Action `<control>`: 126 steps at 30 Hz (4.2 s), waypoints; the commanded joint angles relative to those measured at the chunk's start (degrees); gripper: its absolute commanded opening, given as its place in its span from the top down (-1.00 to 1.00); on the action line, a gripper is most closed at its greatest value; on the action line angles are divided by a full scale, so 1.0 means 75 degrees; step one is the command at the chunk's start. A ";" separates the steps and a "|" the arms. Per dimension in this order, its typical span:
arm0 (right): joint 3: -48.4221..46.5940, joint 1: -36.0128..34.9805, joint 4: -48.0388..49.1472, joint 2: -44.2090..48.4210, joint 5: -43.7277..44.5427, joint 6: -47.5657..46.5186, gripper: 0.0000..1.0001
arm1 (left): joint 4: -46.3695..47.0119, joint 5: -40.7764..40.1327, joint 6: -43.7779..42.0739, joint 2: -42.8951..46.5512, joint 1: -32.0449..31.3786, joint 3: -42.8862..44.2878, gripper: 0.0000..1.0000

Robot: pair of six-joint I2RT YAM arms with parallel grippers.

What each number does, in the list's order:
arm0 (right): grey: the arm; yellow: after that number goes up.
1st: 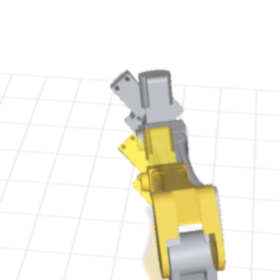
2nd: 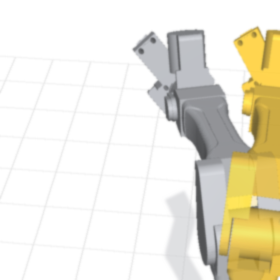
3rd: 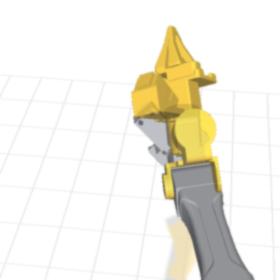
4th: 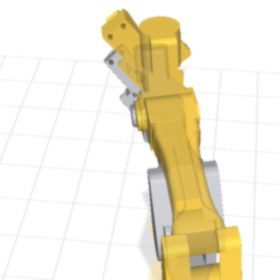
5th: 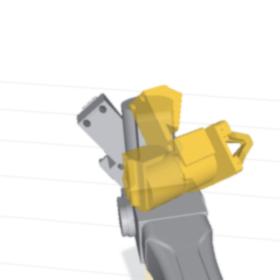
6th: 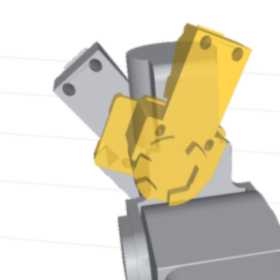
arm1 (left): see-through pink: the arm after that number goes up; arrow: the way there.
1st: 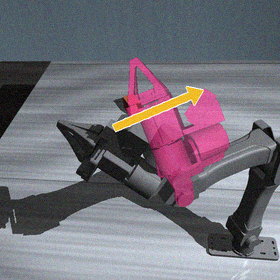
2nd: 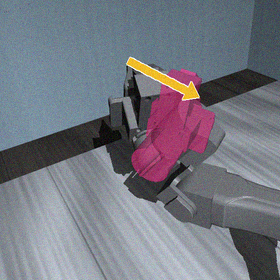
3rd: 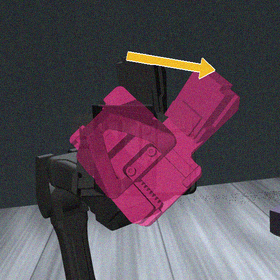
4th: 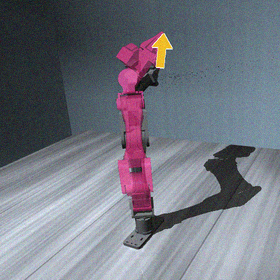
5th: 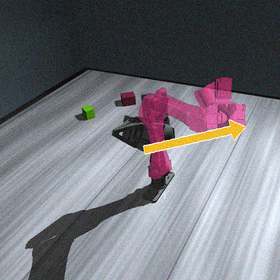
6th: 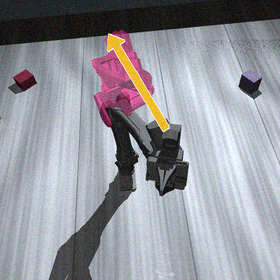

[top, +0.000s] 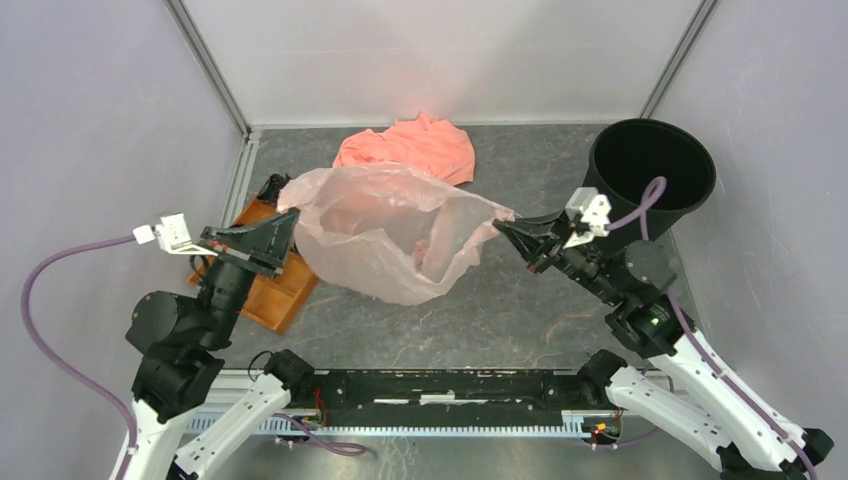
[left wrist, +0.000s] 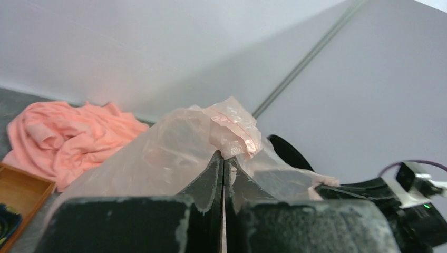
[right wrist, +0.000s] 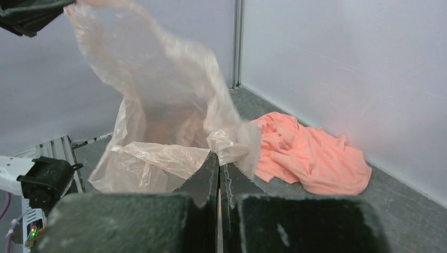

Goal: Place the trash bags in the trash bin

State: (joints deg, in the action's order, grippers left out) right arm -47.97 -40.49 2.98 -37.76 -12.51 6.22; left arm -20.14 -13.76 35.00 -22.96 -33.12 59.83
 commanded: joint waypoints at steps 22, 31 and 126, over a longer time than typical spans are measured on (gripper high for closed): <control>0.1200 -0.0009 0.2204 -0.1140 -0.0048 0.3289 0.99 | 0.2924 0.6309 -0.1003 -0.5010 -0.0142 0.0420 0.96; 0.1679 -0.0008 0.3465 -0.1341 0.0733 0.4610 0.99 | 0.3828 0.7294 -0.0582 -0.5959 -0.0177 0.0250 0.78; -0.3245 0.1699 -0.4835 -0.5642 0.9919 -0.2493 0.15 | 0.1325 0.4204 -0.1625 -0.4870 0.0028 -0.0167 0.96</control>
State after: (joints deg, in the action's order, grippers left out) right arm -70.87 -27.94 -36.82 -78.46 61.21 -11.75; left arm -10.96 16.82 24.56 -60.25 -33.61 56.60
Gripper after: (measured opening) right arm 0.513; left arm 0.033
